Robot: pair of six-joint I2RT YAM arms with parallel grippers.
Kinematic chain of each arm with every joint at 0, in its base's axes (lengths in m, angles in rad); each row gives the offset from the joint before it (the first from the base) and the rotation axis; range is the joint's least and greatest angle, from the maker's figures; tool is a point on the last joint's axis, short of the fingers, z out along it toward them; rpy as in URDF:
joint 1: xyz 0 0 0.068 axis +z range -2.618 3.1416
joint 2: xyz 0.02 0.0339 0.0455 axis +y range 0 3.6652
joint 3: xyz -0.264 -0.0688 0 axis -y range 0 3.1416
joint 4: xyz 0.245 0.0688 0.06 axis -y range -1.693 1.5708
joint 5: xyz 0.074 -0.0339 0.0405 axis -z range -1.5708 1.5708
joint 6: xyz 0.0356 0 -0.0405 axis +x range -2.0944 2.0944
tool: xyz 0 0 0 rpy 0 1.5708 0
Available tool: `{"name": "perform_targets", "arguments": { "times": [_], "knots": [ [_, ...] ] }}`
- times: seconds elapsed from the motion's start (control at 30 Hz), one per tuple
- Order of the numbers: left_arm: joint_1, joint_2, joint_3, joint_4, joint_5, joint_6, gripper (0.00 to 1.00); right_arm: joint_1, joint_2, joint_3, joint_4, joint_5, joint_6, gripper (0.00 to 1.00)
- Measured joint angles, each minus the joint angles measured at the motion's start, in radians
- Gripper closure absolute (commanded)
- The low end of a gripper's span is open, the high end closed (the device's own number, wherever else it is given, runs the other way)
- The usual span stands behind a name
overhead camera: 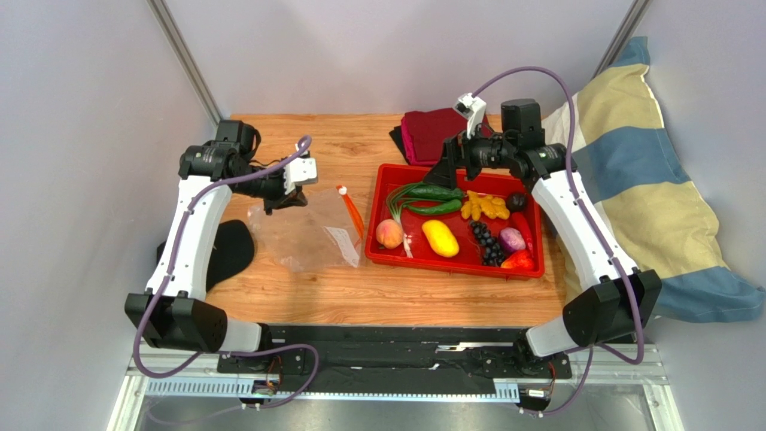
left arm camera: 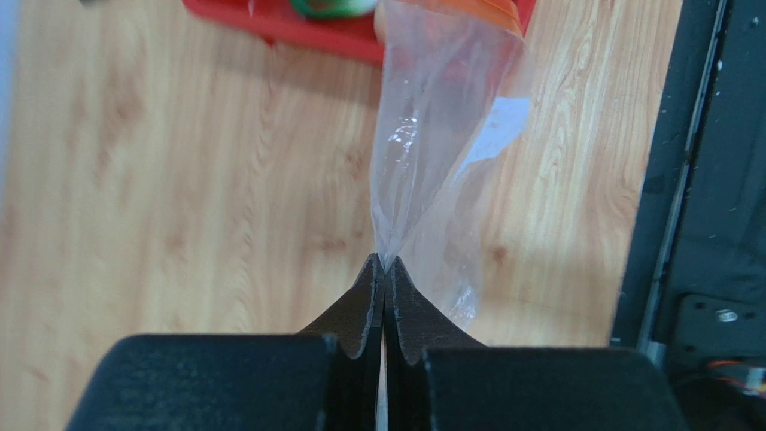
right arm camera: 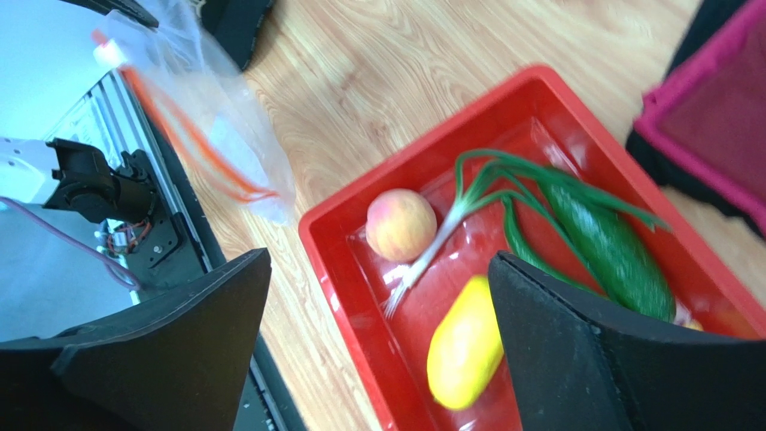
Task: Place the food in the zip-top bag and seal the zipper
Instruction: Open the zipper of the food storage bag.
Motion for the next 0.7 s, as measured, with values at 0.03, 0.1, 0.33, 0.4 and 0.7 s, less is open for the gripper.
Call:
{"name": "perform_targets", "arguments": {
  "times": [0.03,0.1,0.33,0.4,0.7],
  "knots": [
    [0.000,-0.010,0.002,-0.006,0.030,0.057,1.00,0.014,-0.006,-0.009,0.021,-0.003,-0.003,0.08],
    [0.000,-0.024,0.010,-0.013,0.078,0.142,1.00,0.053,-0.033,-0.042,0.072,-0.003,-0.013,0.09],
    [-0.002,-0.071,0.070,-0.024,0.240,0.242,1.00,0.221,-0.145,-0.168,0.208,0.007,-0.048,0.24],
    [-0.002,-0.076,0.086,-0.025,0.280,0.240,1.00,0.273,-0.177,-0.213,0.244,0.023,-0.058,0.28],
    [-0.002,-0.050,0.125,-0.029,0.374,0.212,1.00,0.429,-0.267,-0.325,0.360,0.075,-0.132,0.42]
  ]
}}
